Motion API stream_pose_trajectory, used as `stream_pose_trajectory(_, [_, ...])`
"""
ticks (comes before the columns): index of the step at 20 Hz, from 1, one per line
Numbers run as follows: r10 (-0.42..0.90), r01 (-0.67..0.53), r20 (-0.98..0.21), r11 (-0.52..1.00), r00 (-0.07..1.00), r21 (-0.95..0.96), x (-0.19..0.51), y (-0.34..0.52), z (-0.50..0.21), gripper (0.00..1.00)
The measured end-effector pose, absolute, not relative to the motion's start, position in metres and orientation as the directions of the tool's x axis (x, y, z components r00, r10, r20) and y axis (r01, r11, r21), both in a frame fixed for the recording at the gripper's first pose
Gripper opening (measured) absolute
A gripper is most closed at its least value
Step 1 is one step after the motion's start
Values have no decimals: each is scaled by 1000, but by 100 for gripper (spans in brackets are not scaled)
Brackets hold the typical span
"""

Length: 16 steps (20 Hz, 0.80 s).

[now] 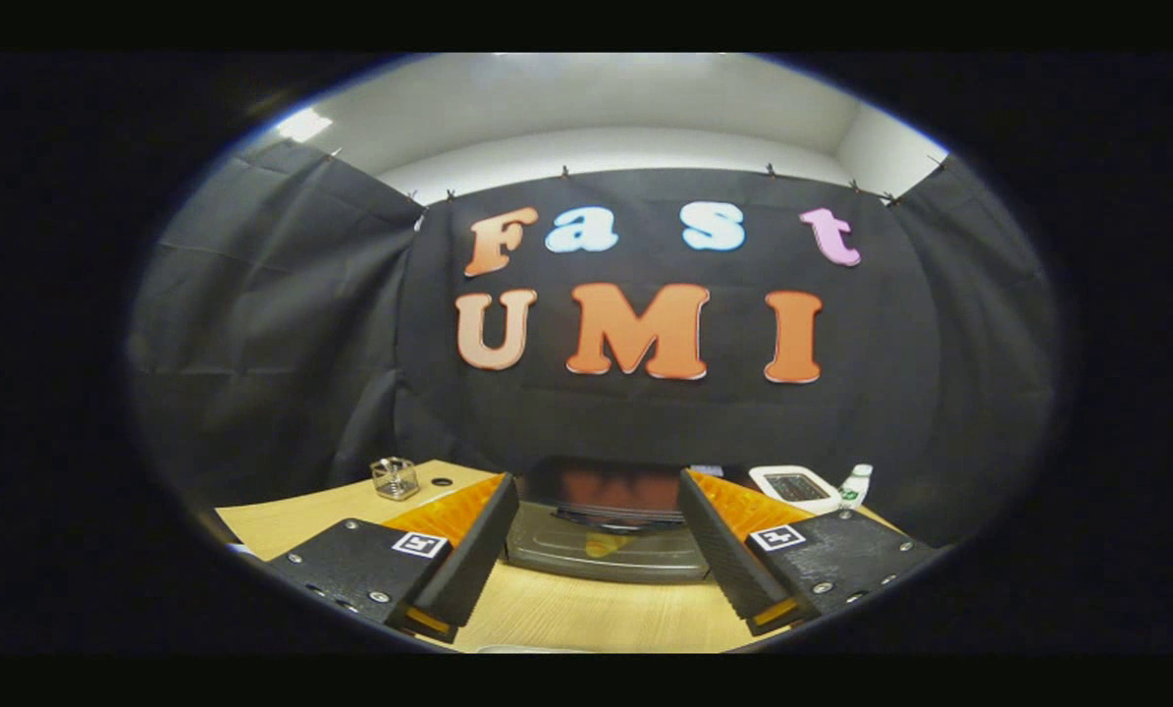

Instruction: Open the toaster oven, put the food inside, and close the toaster oven door.

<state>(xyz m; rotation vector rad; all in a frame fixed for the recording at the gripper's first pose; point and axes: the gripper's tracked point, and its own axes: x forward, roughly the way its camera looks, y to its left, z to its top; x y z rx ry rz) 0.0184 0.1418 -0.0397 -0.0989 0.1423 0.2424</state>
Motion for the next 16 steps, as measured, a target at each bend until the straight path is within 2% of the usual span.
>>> stream_pose_trajectory(4, [271,-275,-52,956,961,-103,-17,128,14,98])
stream_pose_trajectory(7, [253,-250,9,960,967,-122,-37,106,41,98])
stream_pose_trajectory(16, [225,-219,47,970,973,-101,-72,70,64,99])
